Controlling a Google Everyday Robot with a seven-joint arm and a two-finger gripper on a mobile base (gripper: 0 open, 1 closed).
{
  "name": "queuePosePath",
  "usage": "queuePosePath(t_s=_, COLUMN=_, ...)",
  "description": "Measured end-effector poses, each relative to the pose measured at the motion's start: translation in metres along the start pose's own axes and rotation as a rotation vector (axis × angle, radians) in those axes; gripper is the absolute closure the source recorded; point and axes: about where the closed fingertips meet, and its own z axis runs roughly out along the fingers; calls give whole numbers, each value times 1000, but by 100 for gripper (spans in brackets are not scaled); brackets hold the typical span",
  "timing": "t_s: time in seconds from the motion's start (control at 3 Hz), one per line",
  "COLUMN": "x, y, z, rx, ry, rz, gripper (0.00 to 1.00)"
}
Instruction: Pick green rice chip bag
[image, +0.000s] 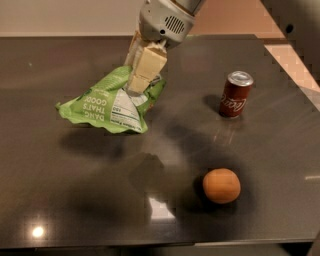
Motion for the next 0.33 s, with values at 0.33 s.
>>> queuePosePath(t_s=0.33, x=-4, y=-4, z=1, rx=17, ry=-10, rz=-2, gripper=100)
